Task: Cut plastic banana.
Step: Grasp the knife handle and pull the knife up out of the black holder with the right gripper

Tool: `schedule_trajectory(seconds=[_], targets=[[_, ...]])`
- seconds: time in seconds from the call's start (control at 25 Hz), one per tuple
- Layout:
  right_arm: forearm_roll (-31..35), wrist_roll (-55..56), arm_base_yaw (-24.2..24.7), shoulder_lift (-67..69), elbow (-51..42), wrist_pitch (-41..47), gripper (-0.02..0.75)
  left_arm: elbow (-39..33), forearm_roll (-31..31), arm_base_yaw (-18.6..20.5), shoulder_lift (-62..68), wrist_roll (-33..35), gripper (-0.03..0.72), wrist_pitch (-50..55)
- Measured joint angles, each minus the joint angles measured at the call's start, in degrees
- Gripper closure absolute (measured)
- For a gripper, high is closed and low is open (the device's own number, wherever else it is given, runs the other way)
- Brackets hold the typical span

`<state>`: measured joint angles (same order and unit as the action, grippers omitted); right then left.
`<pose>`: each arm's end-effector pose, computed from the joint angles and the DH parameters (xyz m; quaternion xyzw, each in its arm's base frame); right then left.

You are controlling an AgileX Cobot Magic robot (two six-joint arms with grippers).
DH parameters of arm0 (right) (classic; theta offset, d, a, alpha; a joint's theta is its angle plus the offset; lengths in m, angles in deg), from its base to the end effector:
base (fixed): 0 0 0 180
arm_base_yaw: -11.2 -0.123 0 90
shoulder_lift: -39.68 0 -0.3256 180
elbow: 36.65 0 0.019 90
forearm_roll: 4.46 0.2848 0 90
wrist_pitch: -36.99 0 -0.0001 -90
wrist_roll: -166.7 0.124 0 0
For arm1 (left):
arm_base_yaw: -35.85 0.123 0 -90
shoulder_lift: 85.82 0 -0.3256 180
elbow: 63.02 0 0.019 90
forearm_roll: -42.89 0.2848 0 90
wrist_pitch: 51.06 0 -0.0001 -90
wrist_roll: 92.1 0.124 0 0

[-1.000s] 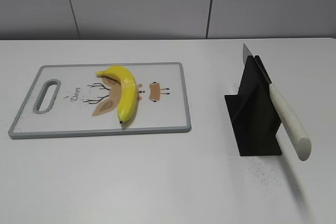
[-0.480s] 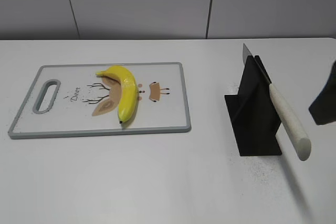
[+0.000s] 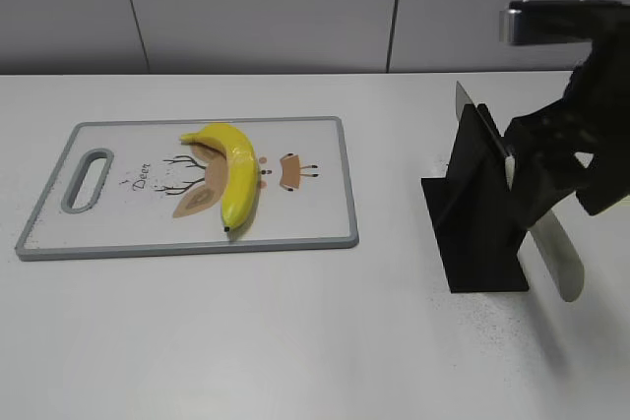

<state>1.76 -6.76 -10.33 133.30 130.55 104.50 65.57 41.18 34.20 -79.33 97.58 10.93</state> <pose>0.2860 0.1262 0.2630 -0.1121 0.9910 0.0624 0.0389 0.0150 -0.0037 0.2654 0.0860 0.8612 0.0202 0.5006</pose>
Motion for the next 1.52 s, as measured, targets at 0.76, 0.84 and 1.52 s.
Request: schedule_trajectory(seconds=[0.76,0.84,1.52], targets=[[-1.5,7.3,-0.1,11.1,0.1,0.9,0.316,0.0,0.0,0.0,0.0,0.0,0.109,0.0],[-1.4,8.1,-0.1,11.3,0.1,1.1,0.381,0.0,0.0,0.0,0.0,0.0,0.109,0.0],[-0.1,11.9,-0.1,6.3,0.6,1.9,0.575,0.0,0.0,0.0,0.0,0.0,0.109,0.0]])
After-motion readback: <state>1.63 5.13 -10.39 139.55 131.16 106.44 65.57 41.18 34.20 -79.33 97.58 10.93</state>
